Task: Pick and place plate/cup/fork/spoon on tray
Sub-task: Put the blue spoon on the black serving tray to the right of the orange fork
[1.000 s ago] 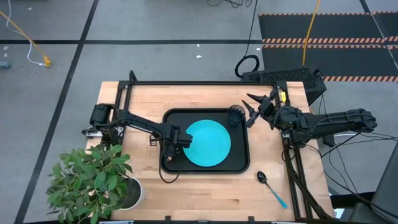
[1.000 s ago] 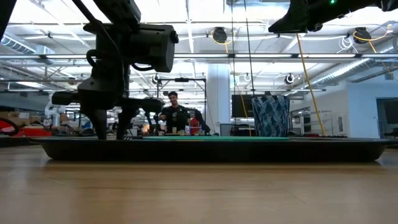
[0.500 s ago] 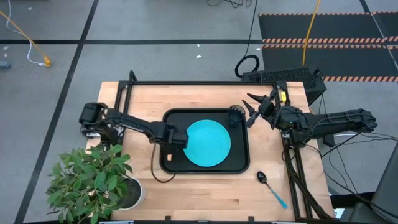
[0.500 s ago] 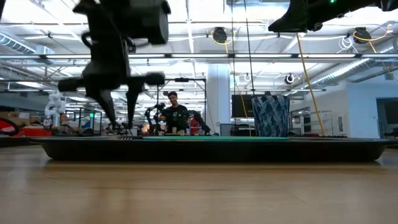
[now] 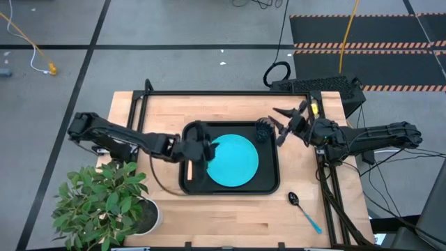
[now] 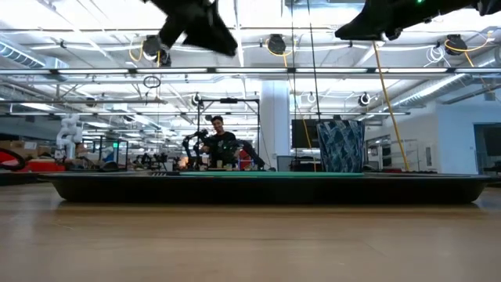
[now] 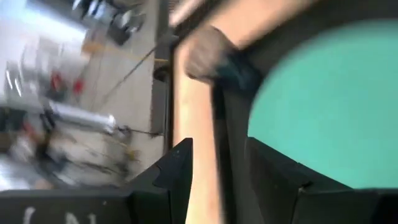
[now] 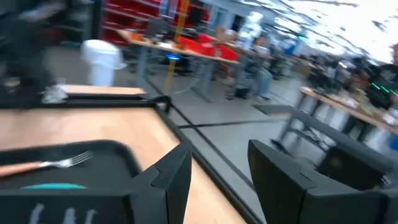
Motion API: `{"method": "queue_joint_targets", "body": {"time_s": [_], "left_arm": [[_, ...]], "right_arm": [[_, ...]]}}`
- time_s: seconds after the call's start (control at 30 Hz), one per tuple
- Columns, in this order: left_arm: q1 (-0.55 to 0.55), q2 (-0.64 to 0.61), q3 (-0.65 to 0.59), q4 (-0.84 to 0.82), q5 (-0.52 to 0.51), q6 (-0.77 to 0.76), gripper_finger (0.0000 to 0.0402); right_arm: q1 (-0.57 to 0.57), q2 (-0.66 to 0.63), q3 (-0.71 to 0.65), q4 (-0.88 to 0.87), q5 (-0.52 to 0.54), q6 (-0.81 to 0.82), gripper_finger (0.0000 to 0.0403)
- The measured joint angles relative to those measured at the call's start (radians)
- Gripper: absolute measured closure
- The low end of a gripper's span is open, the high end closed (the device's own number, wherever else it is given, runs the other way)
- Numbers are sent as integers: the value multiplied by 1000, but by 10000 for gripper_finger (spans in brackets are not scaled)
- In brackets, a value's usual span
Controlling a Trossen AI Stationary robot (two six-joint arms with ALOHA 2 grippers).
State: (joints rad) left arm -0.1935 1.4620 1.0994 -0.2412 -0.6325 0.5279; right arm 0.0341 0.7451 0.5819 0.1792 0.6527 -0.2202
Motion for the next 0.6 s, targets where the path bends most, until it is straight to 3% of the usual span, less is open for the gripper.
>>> {"method": "queue_joint_targets", "body": {"time_s": [0.13, 0.23, 0.37, 0.6], "left_arm": [[48, -5, 1, 177, 96, -219, 252], [92, 7, -1, 276, 261, -286, 252], [154, 42, -22, 455, 386, -343, 252], [280, 100, -190, 1063, 591, -487, 252]], "right_arm": [[0, 2, 0, 11, -93, -54, 252], [0, 3, 0, 10, -209, -49, 252], [0, 3, 0, 11, -323, -15, 252], [-3, 4, 0, 0, -305, -8, 252]]}}
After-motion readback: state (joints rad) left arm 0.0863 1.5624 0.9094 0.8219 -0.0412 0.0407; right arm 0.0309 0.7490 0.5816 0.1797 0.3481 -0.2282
